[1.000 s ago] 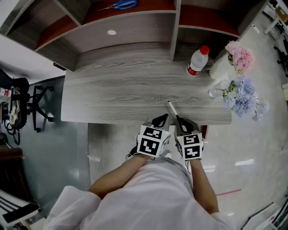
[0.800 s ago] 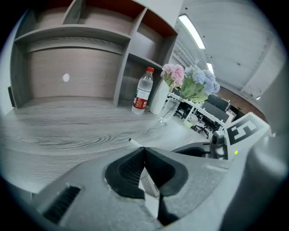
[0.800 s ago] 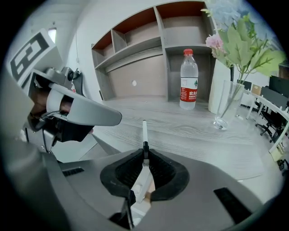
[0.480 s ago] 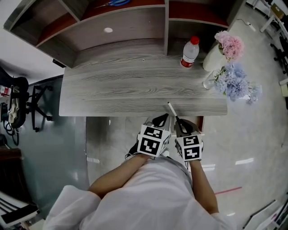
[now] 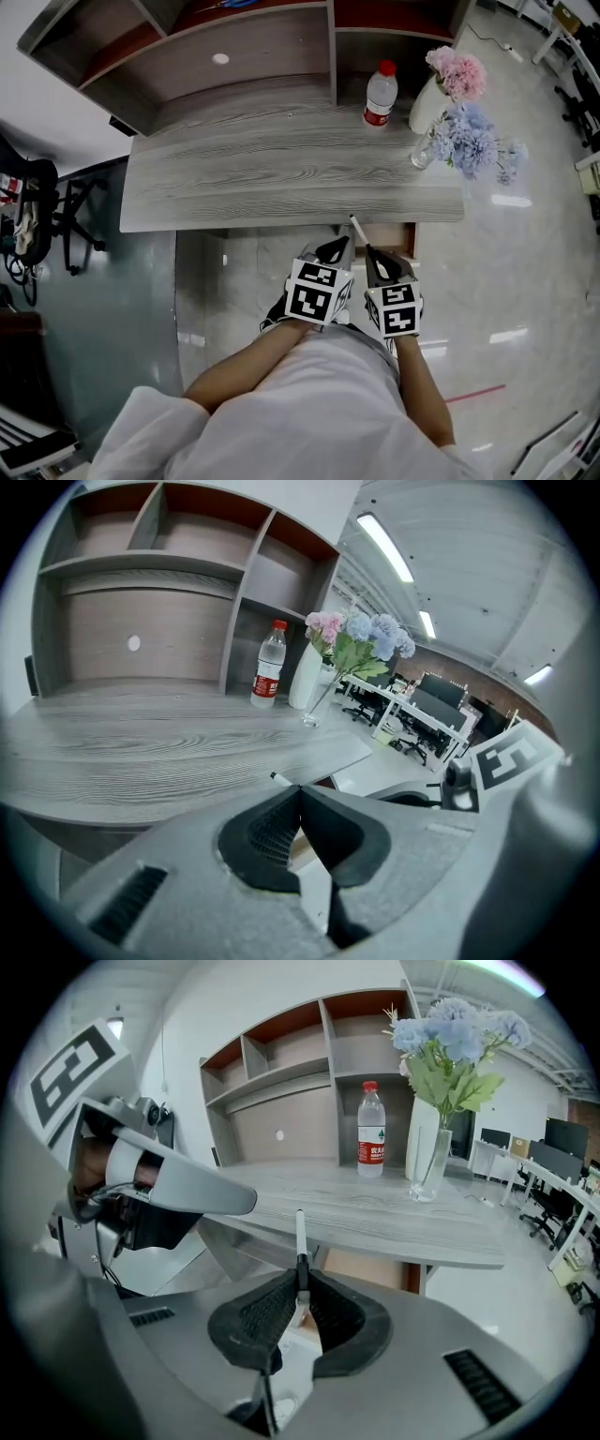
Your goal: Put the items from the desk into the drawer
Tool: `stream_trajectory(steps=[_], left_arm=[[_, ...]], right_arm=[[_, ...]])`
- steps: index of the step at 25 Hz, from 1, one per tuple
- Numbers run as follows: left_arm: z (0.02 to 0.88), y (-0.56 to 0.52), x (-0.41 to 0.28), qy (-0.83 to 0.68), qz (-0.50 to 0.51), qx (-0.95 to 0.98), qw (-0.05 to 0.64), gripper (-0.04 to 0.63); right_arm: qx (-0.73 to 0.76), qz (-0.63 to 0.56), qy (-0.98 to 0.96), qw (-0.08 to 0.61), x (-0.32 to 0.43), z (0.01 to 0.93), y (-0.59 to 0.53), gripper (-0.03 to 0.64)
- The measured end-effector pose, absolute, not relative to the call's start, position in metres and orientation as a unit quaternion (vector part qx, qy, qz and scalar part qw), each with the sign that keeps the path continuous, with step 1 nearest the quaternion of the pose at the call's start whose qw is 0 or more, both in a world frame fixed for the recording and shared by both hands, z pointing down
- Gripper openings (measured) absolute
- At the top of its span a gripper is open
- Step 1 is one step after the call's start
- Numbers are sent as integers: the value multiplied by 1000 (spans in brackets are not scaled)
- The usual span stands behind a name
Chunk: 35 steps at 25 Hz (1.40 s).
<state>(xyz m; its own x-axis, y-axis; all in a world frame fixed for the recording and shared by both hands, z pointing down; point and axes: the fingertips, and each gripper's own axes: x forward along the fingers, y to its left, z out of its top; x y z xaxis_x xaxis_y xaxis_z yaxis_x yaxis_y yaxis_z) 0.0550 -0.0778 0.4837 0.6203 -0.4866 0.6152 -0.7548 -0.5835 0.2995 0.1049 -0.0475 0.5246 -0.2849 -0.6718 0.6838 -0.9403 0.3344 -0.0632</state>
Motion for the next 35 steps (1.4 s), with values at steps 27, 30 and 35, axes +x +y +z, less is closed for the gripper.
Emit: stream_trajectory(steps=[27, 30, 35], left_arm=[[491, -56, 30, -375, 261, 846, 274, 3], [494, -61, 29, -371, 270, 847, 268, 3], [501, -68, 23, -371, 280, 842, 272, 3]], right_arm=[[540, 288, -730, 304, 127, 600, -19, 38], [544, 299, -723, 303, 127, 610, -28, 38], [550, 304, -715, 307, 130, 620, -42, 38]])
